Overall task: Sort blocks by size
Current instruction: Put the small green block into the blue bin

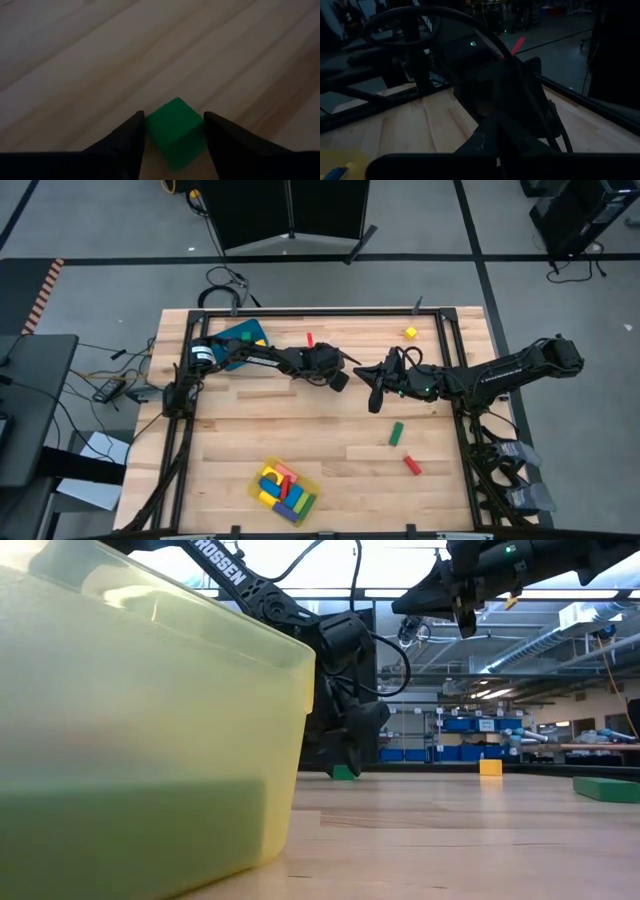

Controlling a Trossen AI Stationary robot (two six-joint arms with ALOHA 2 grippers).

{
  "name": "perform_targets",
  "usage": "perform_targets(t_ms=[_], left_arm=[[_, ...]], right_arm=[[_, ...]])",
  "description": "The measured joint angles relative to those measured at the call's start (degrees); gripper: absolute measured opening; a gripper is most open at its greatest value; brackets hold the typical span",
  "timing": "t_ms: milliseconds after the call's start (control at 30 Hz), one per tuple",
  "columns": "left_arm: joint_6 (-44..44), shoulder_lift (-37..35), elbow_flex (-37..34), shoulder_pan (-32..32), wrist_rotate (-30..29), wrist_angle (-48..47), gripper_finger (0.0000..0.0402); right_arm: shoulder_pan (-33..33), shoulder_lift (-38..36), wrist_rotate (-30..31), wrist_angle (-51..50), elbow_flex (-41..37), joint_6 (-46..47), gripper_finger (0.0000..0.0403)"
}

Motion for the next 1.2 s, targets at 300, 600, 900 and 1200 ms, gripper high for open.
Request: perform_targets(t_ms=[300,600,900,1200], left_arm=[[1.5,0.0,0.0,-0.3,2.7,-0.6,0.0162],[6.4,-1.7,-0.1,-0.5,3.1,-1.8,0.0160],[9.5,-11.8,-0.6,0.1,-3.7,-14.9,0.0138],[6.2,-26.9,-7.7,3.5,-13.8,-30.0,0.0138]], right_arm=[[0.0,0.0,0.0,0.0,0.0,0.3,0.0011],[0.0,0.0,0.0,-0.1,0.0,0.3,0.0011],[0.0,0.0,0.0,-0.1,0.0,-0.4,0.0011],[2.3,0.0,0.0,-3.4,0.0,-1.5,0.0011]])
